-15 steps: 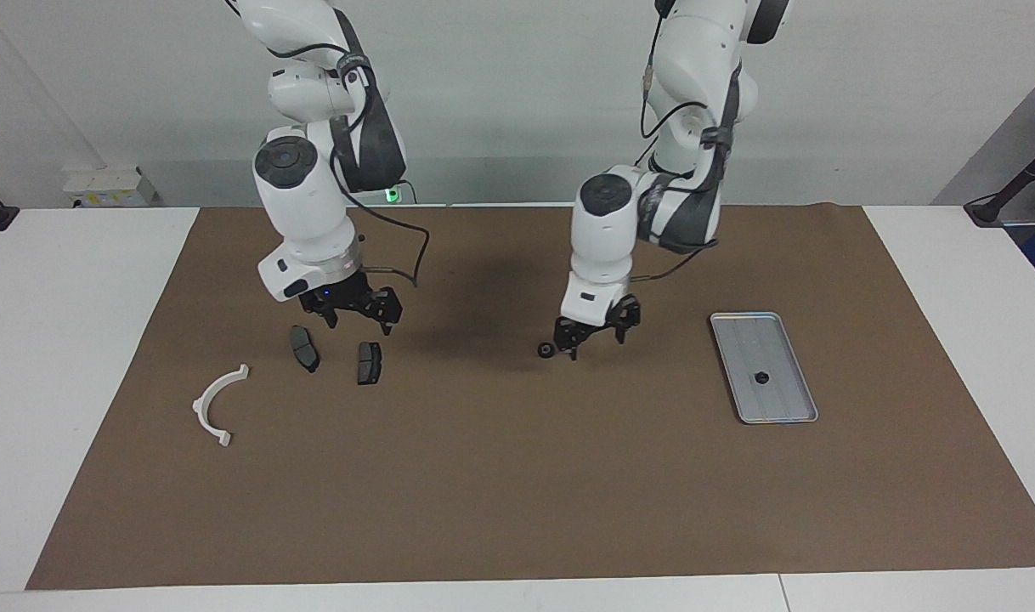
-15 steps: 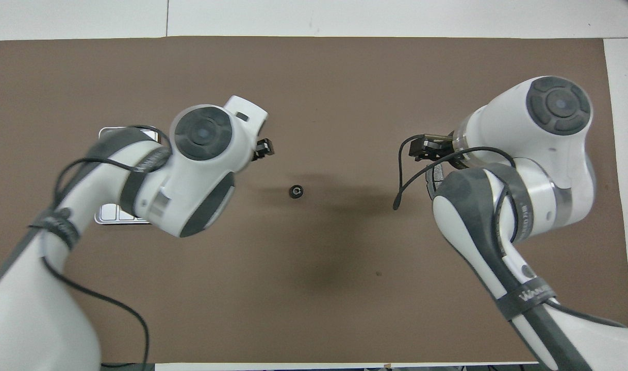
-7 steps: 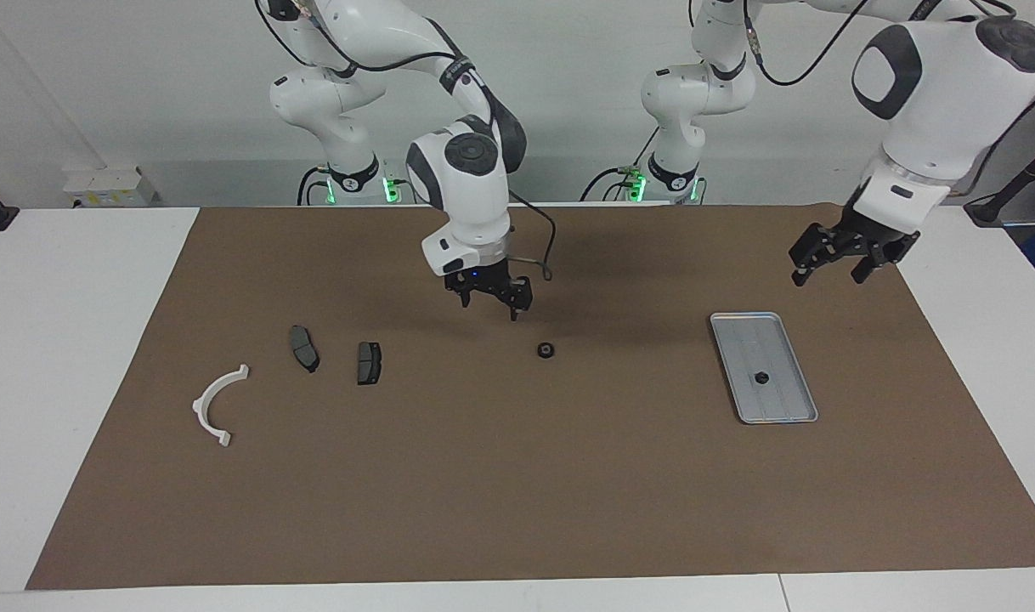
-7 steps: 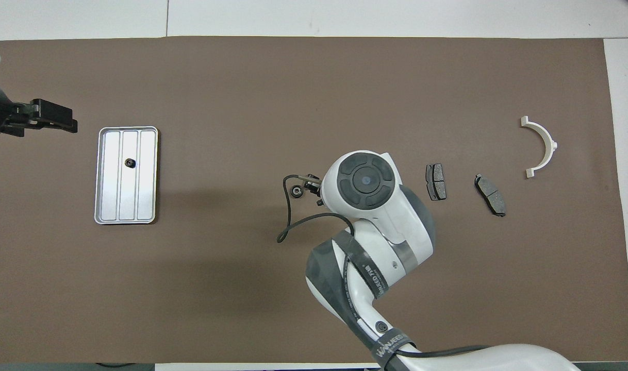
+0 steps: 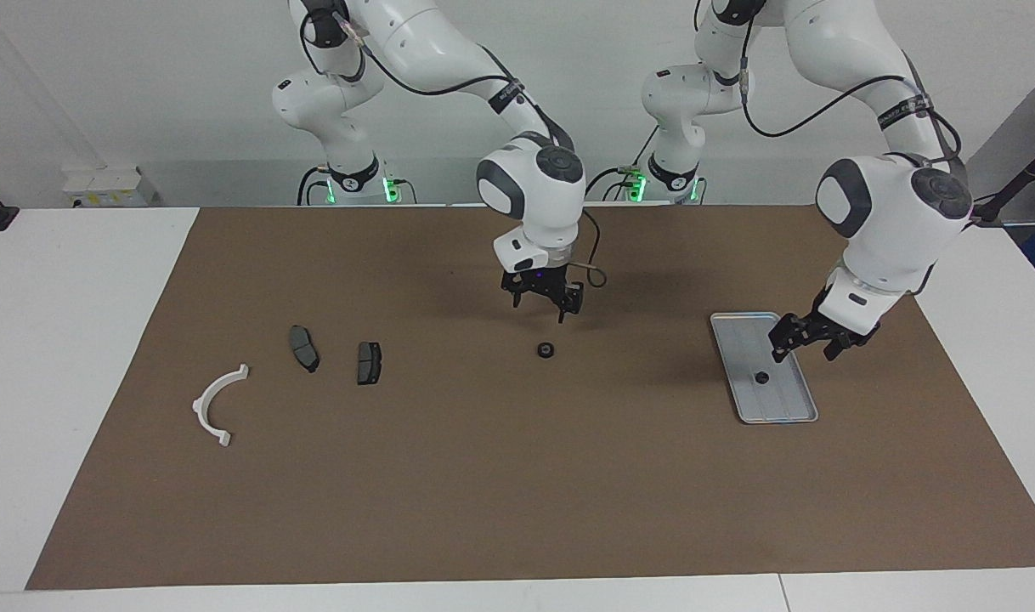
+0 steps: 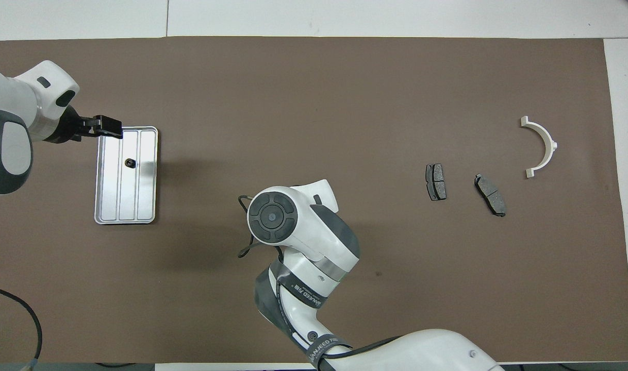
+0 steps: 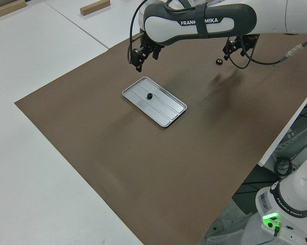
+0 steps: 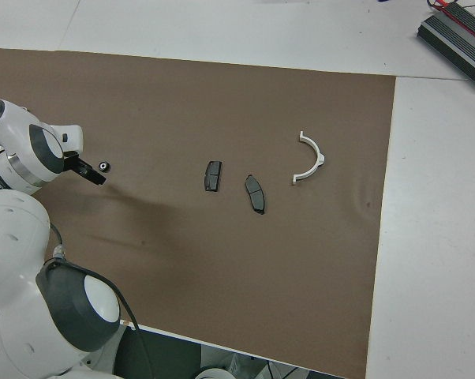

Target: Place bearing gear from tray to pile

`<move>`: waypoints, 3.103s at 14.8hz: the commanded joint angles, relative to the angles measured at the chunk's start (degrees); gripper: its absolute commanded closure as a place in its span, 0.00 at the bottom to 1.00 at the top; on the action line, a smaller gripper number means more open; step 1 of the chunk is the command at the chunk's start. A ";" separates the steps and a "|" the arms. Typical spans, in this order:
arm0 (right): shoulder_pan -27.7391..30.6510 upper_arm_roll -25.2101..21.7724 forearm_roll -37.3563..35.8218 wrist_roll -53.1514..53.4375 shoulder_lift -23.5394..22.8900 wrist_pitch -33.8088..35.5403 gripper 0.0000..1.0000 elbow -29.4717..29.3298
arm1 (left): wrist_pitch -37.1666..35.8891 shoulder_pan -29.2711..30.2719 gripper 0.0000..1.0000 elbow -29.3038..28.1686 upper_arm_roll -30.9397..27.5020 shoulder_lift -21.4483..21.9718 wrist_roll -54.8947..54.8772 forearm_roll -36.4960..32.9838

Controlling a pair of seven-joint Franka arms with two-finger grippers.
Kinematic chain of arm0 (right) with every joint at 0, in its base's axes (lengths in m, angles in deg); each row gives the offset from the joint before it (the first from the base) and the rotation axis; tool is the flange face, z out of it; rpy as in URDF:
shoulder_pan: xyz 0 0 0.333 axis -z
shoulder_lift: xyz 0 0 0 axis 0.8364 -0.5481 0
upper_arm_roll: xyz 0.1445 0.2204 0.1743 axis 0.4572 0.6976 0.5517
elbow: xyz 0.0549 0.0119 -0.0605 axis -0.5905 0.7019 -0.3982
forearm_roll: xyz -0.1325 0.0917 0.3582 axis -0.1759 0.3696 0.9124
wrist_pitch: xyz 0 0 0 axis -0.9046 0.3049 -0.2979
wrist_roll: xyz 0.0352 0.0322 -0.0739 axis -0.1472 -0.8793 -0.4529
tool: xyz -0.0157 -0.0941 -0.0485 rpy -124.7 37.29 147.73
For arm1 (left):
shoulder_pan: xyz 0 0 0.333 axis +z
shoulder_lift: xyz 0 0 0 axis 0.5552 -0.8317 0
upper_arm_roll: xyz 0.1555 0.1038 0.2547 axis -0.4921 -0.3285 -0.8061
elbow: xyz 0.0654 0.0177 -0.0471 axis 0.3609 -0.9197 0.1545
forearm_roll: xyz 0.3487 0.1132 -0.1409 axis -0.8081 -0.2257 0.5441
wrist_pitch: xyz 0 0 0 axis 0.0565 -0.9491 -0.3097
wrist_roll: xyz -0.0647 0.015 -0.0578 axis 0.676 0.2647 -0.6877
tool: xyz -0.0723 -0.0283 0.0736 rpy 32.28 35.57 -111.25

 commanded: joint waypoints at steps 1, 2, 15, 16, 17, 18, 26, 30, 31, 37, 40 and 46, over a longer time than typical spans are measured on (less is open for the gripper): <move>0.97 -0.17 -1.06 0.65 -3.70 -1.34 0.06 -3.51 | 3.11 0.20 0.06 -5.12 -0.13 1.34 -1.70 0.37; 1.06 -0.17 -1.14 0.65 -3.88 -1.43 0.06 -3.69 | 4.94 0.20 0.06 -7.23 -0.13 1.60 -1.79 0.37; 2.46 -0.08 -0.62 0.13 -4.32 -6.79 0.13 -0.62 | 11.55 0.20 0.07 -13.49 -0.22 0.11 -2.15 -1.91; 2.46 -0.08 -0.53 0.13 -4.32 -6.53 0.17 -0.62 | 12.25 0.20 0.07 -13.49 -0.22 -0.41 -2.15 -2.00; 2.46 0.00 -0.44 0.04 -4.23 -5.92 0.22 -0.70 | 13.13 0.11 0.07 -13.49 -0.22 -0.85 -2.15 -2.00; 2.46 -0.08 -0.44 -0.05 -4.23 -5.04 0.28 -1.05 | 13.40 0.11 0.08 -13.49 -0.22 -0.95 -2.15 -2.00; 3.95 0.00 -0.53 -1.19 -4.32 -3.90 1.00 -2.37 | 16.73 0.11 0.09 -13.49 -0.22 -3.41 -2.23 -2.00; 7.80 0.00 -0.44 -10.82 -3.18 8.38 1.00 -9.30 | 16.91 0.11 0.15 -13.49 -0.22 -3.50 -2.23 -2.00; 9.83 0.00 -0.35 -16.17 -1.18 12.16 1.00 -10.45 | 16.91 0.11 0.25 -13.49 -0.22 -3.50 -2.23 -2.00; 26.69 -0.17 3.34 -56.16 5.79 23.62 1.00 -12.92 | 16.74 -0.06 1.00 -13.32 -0.13 -3.50 -1.79 -2.00; 34.61 -0.17 3.43 -69.89 5.52 18.55 1.00 -9.69 | 10.01 -0.59 1.00 -8.07 -0.13 -3.58 -1.97 -2.00; 40.51 -0.17 3.25 -75.80 0.00 1.85 1.00 -3.69 | -19.10 -9.17 1.00 11.20 0.83 1.94 13.44 -1.65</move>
